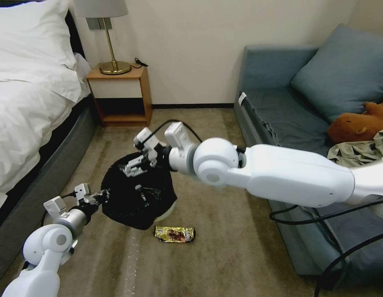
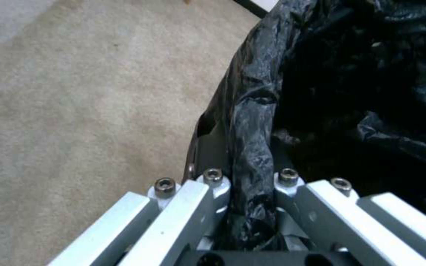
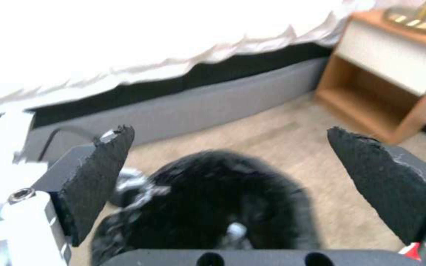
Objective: Pick up the trash bin, then pick up the garbage on the floor and place it into the trash bin.
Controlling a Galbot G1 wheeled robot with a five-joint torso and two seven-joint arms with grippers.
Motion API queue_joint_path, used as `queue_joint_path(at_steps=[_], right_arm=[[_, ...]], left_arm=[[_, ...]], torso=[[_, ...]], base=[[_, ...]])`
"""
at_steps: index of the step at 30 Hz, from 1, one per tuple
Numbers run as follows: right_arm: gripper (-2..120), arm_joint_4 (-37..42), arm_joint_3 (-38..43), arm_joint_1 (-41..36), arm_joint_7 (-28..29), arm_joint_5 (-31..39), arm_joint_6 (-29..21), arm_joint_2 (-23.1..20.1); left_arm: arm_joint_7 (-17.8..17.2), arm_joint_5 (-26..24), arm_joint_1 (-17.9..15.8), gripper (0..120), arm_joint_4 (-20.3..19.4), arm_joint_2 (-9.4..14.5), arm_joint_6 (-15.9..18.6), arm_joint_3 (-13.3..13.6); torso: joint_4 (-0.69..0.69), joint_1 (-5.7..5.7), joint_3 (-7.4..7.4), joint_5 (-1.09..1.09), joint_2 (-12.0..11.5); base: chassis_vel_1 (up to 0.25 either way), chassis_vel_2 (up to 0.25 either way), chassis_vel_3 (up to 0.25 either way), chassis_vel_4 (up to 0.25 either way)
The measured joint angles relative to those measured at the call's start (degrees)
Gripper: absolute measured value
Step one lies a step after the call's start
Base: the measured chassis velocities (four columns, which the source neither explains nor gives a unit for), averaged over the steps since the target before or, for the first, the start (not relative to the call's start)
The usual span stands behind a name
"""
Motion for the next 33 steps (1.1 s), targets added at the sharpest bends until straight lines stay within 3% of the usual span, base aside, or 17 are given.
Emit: queue_joint_path(at_steps=[9,20,33], right_arm=[[100,-1.7,6.0,-3.9,-0.1,-2.1,0.2,-4.6],[100,-3.3,12.4,-17.0,-1.8,-6.9,0.2,-8.2],[100,-7.1,4.4,-19.0,-9.9,-12.6,-0.8,-10.0]], left_arm=[[0.7,0.8,0.1,4,0.9,0.1,-0.7,-0.2],[0.9,0.8,-0.7,4,2.6,1.8,-1.2,-1.5],[1.0,1.4,-1.3,4,2.9,1.2,-1.1,-2.4]], torso=[[-0.01,0.00,0.00,0.01,0.0],[-0.01,0.00,0.00,0.02,0.0],[0.00,0.00,0.00,-0.01,0.0]], base=[[0.000,0.000,0.000,0.000],[0.000,0.000,0.000,0.000],[0.000,0.000,0.000,0.000]])
